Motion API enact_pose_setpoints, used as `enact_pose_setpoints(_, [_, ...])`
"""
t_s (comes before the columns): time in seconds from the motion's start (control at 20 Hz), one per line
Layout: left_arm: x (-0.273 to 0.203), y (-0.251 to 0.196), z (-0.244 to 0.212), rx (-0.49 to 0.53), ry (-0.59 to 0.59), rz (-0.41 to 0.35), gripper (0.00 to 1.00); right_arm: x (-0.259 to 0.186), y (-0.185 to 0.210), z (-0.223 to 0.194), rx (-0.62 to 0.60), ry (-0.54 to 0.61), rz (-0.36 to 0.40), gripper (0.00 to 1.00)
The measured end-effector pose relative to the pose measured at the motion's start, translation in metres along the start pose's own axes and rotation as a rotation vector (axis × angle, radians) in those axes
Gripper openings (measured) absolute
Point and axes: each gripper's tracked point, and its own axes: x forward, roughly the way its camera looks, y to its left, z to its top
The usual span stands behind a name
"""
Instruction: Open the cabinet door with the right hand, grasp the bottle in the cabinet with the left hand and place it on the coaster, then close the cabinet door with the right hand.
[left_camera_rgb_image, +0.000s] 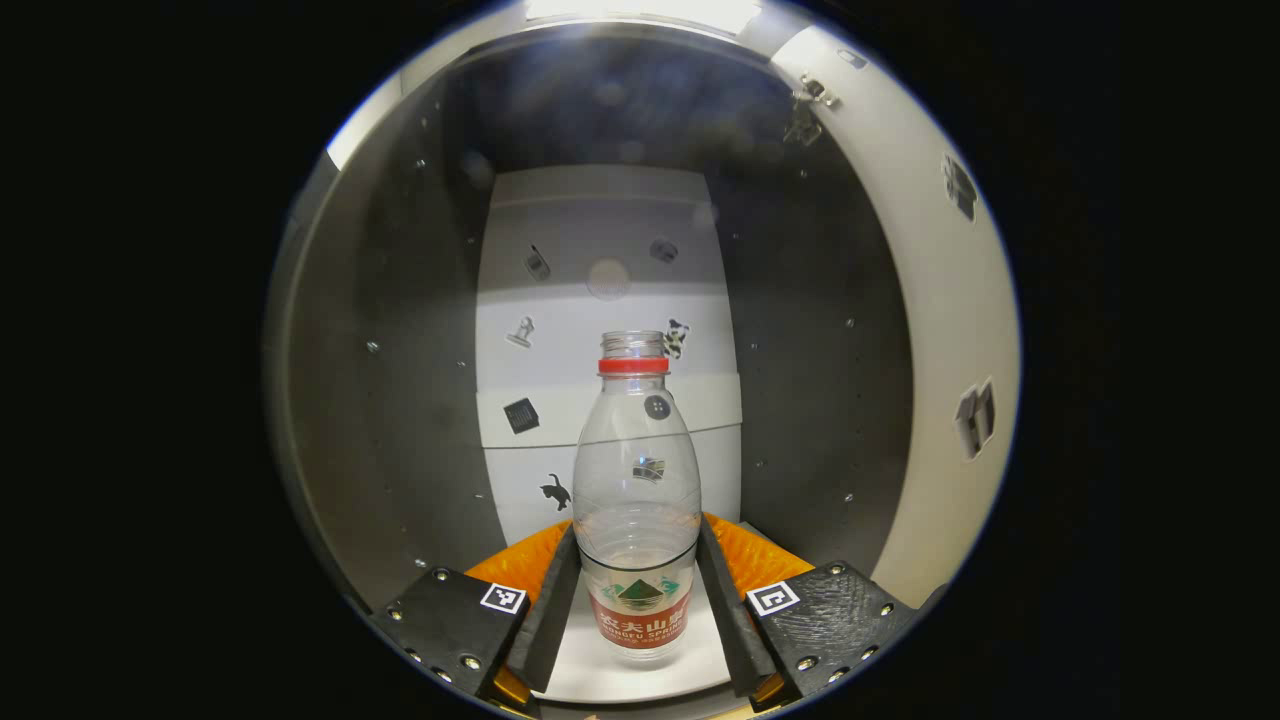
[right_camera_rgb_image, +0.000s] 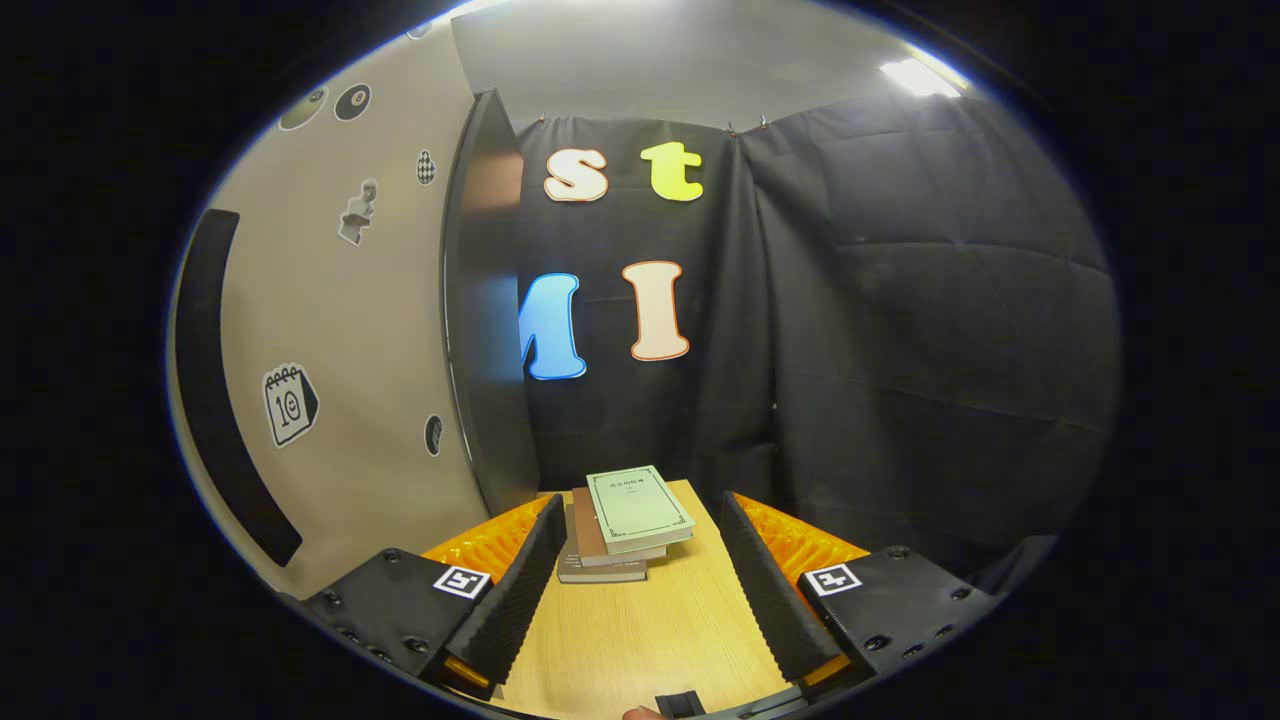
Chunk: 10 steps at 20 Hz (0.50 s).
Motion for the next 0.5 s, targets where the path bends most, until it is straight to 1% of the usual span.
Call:
enact_pose_setpoints(0.15, [-0.038, 0.008, 0.012, -0.024, -0.014, 0.035, 0.63, 0.002, 0.003, 0.003, -0.009, -0.014, 0.047, 0.98])
enact_pose_setpoints(0.2, [-0.053, 0.010, 0.015, -0.028, -0.019, 0.050, 0.60, 0.003, 0.006, 0.004, -0.008, -0.020, 0.066, 0.98])
enact_pose_setpoints(0.25, [-0.067, 0.015, 0.016, -0.031, -0.022, 0.068, 0.60, 0.003, 0.008, 0.005, -0.009, -0.026, 0.086, 0.98])
enact_pose_setpoints(0.3, [-0.081, 0.019, 0.018, -0.031, -0.027, 0.087, 0.63, 0.002, 0.009, 0.007, -0.009, -0.029, 0.103, 0.98])
enact_pose_setpoints(0.35, [-0.096, 0.024, 0.018, -0.029, -0.029, 0.109, 0.63, 0.003, 0.010, 0.007, -0.011, -0.029, 0.116, 0.98])
enact_pose_setpoints(0.4, [-0.111, 0.030, 0.019, -0.023, -0.031, 0.130, 0.60, 0.004, 0.011, 0.008, -0.013, -0.031, 0.131, 0.98])
enact_pose_setpoints(0.5, [-0.143, 0.041, 0.018, -0.009, -0.034, 0.174, 0.60, 0.004, 0.013, 0.009, -0.014, -0.035, 0.158, 0.98])
